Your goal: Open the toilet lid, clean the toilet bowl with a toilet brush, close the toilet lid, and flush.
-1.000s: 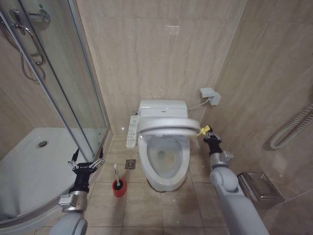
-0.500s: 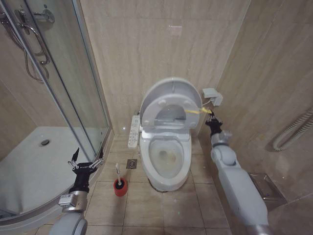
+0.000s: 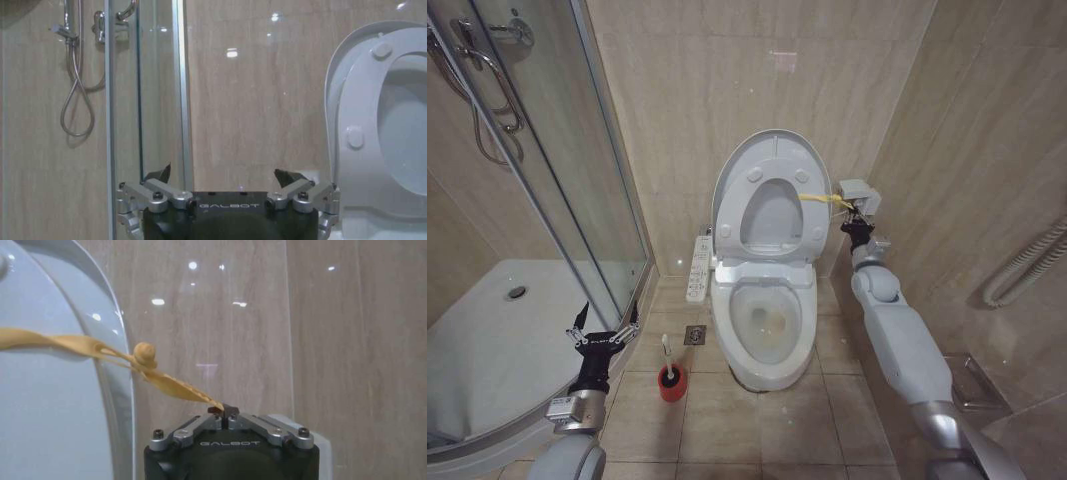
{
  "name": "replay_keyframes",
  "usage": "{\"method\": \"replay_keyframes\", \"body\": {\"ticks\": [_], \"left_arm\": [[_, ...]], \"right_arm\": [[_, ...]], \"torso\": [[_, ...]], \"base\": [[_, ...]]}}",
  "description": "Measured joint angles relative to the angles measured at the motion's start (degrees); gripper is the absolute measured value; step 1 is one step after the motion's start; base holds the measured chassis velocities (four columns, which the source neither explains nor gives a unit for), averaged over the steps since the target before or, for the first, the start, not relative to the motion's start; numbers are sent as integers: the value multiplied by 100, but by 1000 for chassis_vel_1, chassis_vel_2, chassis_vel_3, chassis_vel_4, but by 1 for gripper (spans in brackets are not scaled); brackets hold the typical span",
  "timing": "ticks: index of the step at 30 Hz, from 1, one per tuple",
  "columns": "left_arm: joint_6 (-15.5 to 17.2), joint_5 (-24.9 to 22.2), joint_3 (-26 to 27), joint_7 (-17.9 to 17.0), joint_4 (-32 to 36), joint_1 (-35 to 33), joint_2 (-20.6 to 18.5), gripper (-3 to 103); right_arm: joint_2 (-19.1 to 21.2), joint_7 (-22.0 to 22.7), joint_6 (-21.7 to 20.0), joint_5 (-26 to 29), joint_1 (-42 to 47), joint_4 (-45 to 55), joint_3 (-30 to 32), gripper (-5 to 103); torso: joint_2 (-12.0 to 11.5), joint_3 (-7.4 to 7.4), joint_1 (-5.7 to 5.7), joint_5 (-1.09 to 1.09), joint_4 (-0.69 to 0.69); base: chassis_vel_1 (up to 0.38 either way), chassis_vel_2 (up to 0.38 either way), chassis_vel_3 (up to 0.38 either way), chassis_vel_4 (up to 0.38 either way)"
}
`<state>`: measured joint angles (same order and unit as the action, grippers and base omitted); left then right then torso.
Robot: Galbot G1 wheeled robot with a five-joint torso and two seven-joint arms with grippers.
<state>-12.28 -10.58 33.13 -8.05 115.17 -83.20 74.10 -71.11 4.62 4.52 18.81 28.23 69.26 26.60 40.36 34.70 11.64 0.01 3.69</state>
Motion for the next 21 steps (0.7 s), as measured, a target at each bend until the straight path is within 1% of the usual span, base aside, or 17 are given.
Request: {"method": "replay_keyframes", "body": {"ticks": [21], "left_arm": [[0,0,0,0,0,0,0,100]], "right_arm": [[51,-61,23,-96,-1100,-824,-587,1]], "torso": [[-1,0,-1,0,2]], "base": [[0,0,0,0]]}}
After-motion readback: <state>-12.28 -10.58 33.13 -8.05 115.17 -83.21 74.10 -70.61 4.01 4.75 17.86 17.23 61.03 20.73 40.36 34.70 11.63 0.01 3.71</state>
